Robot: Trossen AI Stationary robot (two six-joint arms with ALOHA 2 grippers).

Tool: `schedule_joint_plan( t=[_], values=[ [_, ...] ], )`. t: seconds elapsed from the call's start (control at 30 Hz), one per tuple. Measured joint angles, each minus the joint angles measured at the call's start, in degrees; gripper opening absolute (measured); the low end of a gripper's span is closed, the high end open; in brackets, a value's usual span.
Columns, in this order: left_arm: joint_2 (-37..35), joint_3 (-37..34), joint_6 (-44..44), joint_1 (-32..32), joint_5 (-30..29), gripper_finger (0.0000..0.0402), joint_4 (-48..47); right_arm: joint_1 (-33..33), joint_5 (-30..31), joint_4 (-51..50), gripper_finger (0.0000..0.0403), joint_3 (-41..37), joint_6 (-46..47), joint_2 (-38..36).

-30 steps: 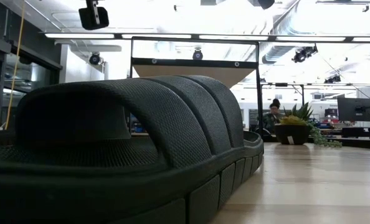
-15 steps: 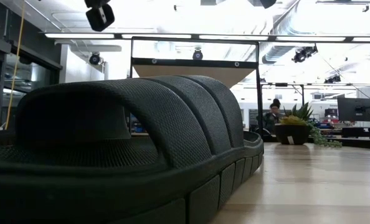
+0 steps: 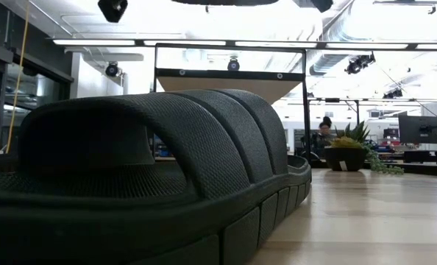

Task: Pick and place slides into the shelf
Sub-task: Put the bottom right slipper on the shelf

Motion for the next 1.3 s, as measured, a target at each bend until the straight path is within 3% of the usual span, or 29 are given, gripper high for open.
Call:
schedule_joint_plan(
  t=[0.17, 0.6, 1.07, 1.3],
  values=[
    [-4.96, 0.0, 2.95, 0.01, -5.07, 0.0288, -0.43, -0.01, -6.9, -10.03, 0.0043, 0.0, 11.79, -3.86],
    [-8.6, 0.0, 4.47, 0.04, -7.31, 0.0277, -0.41, -0.06, -10.47, -31.53, 0.0043, 0.0, 32.78, -5.52],
    [-8.13, 0.0, 4.45, 0.02, -7.31, 0.0278, -0.48, -0.39, -17.32, -36.05, 0.0045, 0.0, 38.92, -5.5],
    [-8.13, 0.0, 4.45, 0.02, -7.31, 0.0278, -0.48, -3.04, -28.46, -34.74, 0.0048, 0.0, 37.09, -5.5]
  ],
)
